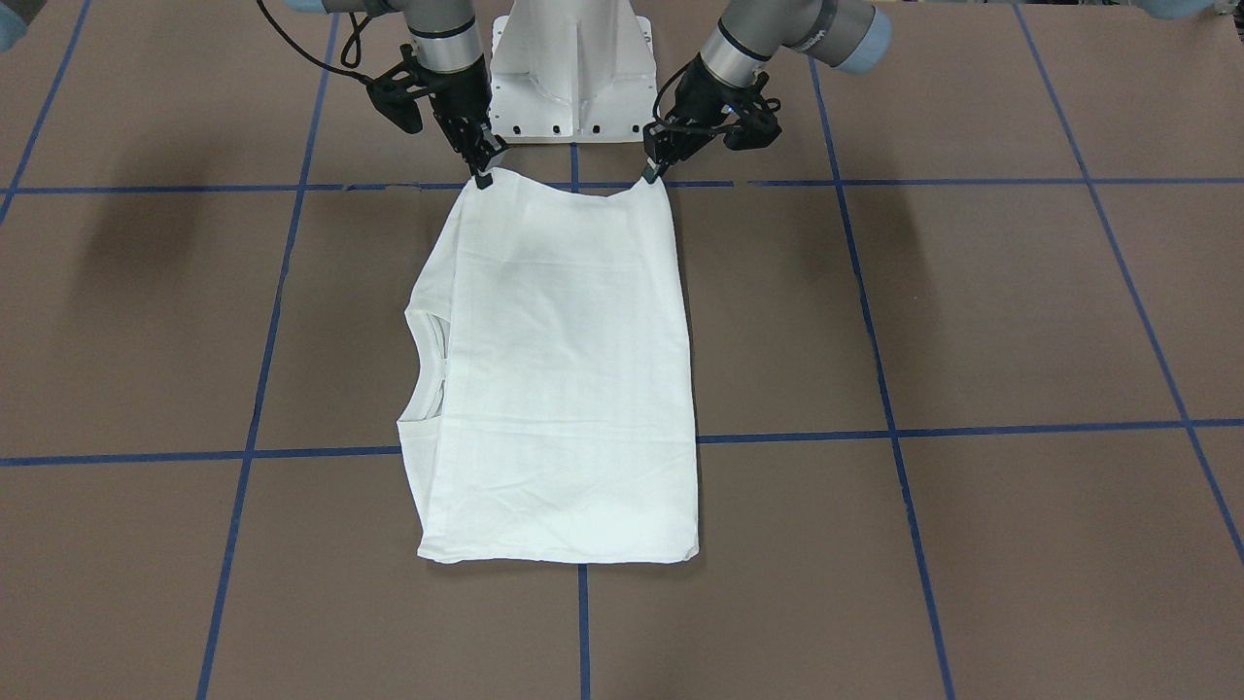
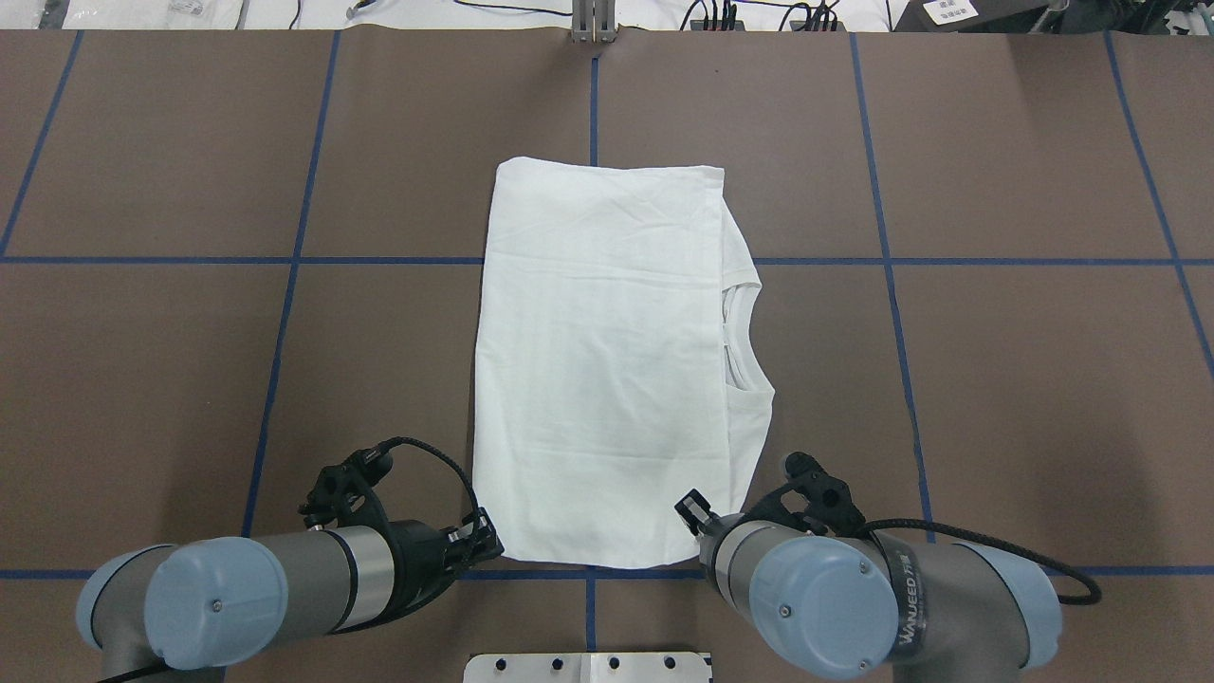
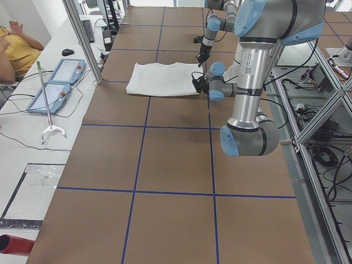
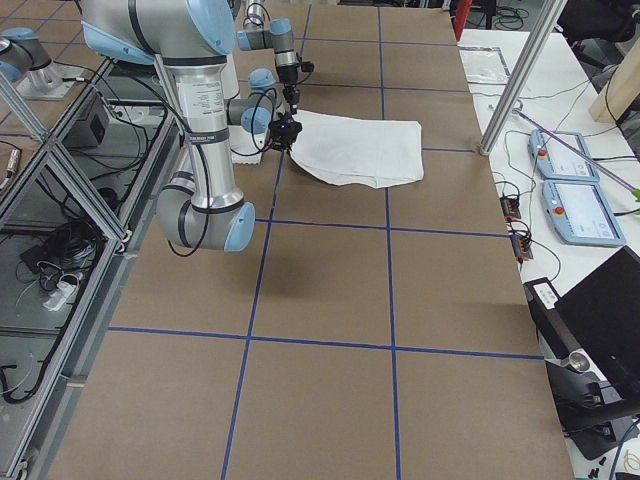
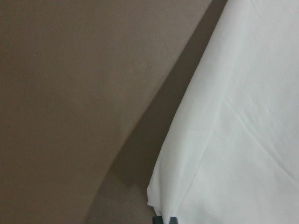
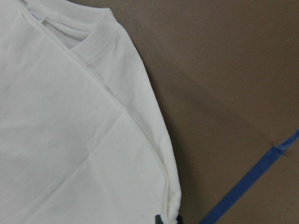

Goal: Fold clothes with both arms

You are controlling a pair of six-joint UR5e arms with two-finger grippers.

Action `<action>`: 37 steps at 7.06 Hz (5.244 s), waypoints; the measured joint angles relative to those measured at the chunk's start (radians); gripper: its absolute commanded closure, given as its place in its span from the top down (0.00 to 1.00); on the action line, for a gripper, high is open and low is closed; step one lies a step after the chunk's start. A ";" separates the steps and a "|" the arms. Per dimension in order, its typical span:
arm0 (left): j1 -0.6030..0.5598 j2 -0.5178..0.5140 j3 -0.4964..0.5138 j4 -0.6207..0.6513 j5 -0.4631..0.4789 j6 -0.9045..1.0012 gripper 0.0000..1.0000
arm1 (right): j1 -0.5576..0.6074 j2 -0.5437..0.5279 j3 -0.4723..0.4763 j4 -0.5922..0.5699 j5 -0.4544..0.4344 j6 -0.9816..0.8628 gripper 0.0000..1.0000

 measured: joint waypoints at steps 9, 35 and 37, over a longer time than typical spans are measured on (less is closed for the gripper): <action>-0.273 -0.151 -0.131 0.229 -0.122 0.235 0.00 | 0.385 0.131 0.026 -0.067 0.243 -0.306 0.00; -1.408 0.175 0.259 0.334 -0.821 2.021 0.99 | 1.458 -0.163 -0.543 -0.138 0.887 -2.414 1.00; -1.407 0.196 0.239 0.334 -0.804 2.020 0.99 | 1.452 -0.185 -0.528 -0.139 0.881 -2.409 1.00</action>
